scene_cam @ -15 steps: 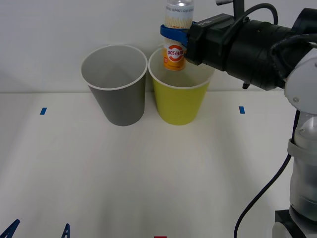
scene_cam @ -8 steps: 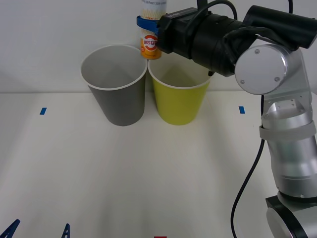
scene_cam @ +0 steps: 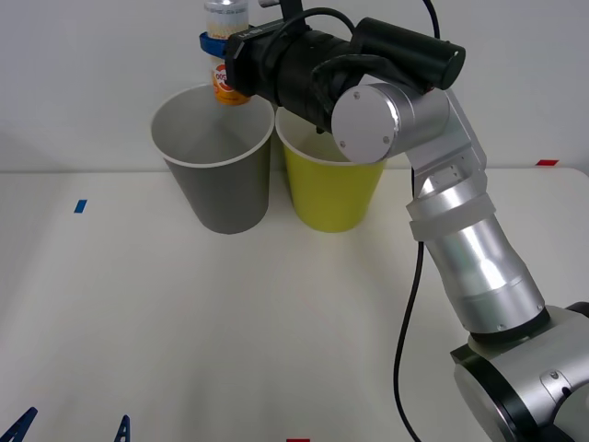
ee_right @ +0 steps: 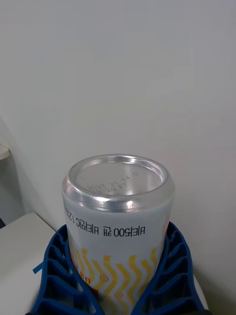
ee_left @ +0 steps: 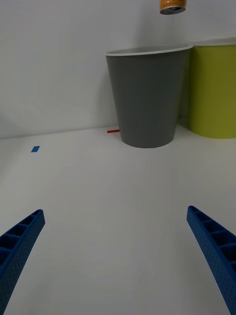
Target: Put cans in the gray bin and PET bottles in the light green bin.
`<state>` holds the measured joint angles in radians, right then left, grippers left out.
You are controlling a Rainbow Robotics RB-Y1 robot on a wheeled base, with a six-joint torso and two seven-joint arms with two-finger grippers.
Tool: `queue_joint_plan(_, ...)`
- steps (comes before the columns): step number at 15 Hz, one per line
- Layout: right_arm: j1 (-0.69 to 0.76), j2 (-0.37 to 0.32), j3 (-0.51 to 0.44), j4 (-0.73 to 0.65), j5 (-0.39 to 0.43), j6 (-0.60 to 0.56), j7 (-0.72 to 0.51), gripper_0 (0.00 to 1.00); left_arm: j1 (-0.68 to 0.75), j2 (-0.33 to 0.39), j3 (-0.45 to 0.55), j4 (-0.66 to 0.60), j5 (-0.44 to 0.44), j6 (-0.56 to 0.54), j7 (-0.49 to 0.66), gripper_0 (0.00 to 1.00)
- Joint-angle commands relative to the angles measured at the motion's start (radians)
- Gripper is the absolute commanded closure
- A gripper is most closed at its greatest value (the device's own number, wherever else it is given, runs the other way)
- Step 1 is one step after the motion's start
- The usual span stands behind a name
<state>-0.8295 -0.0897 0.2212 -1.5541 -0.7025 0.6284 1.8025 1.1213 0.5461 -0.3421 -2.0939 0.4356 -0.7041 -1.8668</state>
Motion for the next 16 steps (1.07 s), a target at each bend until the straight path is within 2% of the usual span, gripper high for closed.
queue_joint_plan(1,-0.045,0.015,0.037,0.086,0.006,-0.053,0.008,1.00,0.000,0.000,0.000,0.000,0.000,0.000,0.000,0.00)
queue_joint_plan(11,-0.155,0.051,0.084,0.319,0.008,-0.191,0.037,1.00,0.000,0.000,0.000,0.000,0.000,0.000,0.000,0.00)
queue_joint_plan(15,-0.160,0.061,0.084,0.330,0.008,-0.200,0.041,1.00,0.000,0.000,0.000,0.000,0.000,0.000,0.000,0.00)
queue_joint_plan(16,-0.160,0.064,0.084,0.330,0.008,-0.200,0.041,0.94,0.000,0.000,0.000,0.000,0.000,0.000,0.000,0.00)
